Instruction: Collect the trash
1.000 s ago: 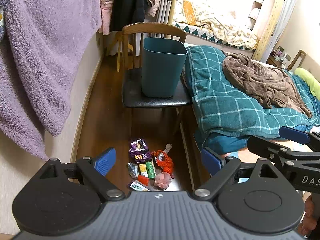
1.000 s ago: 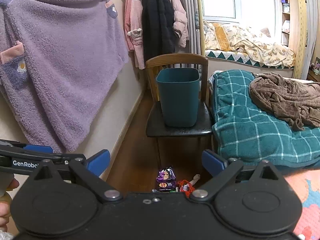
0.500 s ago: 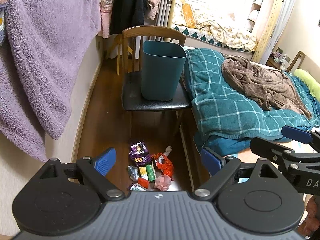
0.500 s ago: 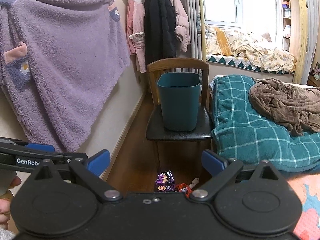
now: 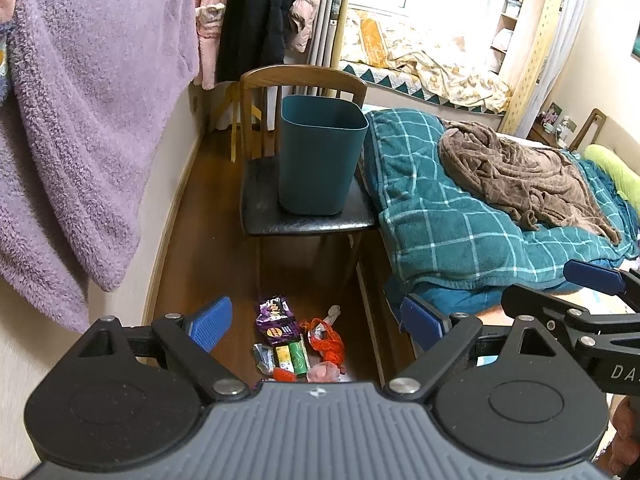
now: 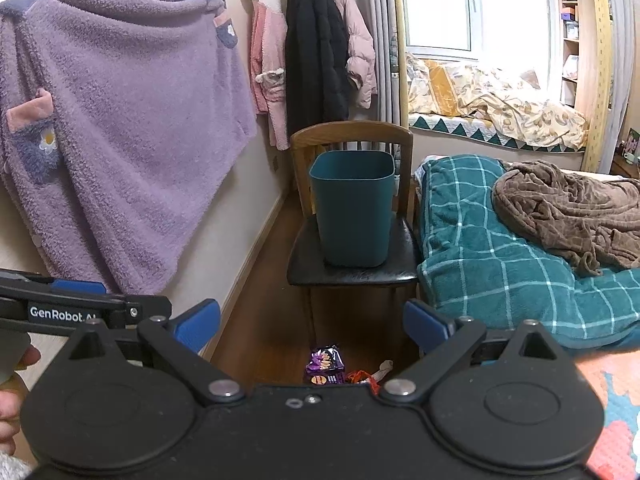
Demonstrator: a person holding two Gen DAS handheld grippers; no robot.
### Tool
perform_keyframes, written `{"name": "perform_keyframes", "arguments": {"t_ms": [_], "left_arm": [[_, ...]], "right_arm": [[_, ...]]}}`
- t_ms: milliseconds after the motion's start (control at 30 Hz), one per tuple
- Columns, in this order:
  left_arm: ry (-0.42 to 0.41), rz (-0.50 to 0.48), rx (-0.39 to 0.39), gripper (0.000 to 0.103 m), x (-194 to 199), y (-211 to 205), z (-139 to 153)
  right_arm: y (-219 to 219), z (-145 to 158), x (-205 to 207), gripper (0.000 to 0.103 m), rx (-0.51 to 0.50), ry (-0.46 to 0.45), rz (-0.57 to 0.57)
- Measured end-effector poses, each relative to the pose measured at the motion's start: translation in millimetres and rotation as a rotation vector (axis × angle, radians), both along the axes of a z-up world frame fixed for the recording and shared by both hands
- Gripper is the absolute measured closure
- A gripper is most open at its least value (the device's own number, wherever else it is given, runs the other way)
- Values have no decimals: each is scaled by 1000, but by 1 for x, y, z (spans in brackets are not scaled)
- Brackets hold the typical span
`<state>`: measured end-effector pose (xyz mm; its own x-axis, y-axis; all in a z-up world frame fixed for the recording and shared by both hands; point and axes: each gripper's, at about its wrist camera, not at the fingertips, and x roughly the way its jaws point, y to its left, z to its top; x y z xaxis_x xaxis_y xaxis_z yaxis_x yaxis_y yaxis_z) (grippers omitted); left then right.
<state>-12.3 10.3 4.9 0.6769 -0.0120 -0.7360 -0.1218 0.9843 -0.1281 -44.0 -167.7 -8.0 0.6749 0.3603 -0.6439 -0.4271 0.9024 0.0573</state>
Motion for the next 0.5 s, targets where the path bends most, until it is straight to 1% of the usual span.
{"name": "perform_keyframes", "arguments": {"t_ms": [500], "left_arm": [[9, 1, -4, 10, 5, 2, -2]], "right_arm": [[-1, 3, 3, 4, 16, -7, 14]]}}
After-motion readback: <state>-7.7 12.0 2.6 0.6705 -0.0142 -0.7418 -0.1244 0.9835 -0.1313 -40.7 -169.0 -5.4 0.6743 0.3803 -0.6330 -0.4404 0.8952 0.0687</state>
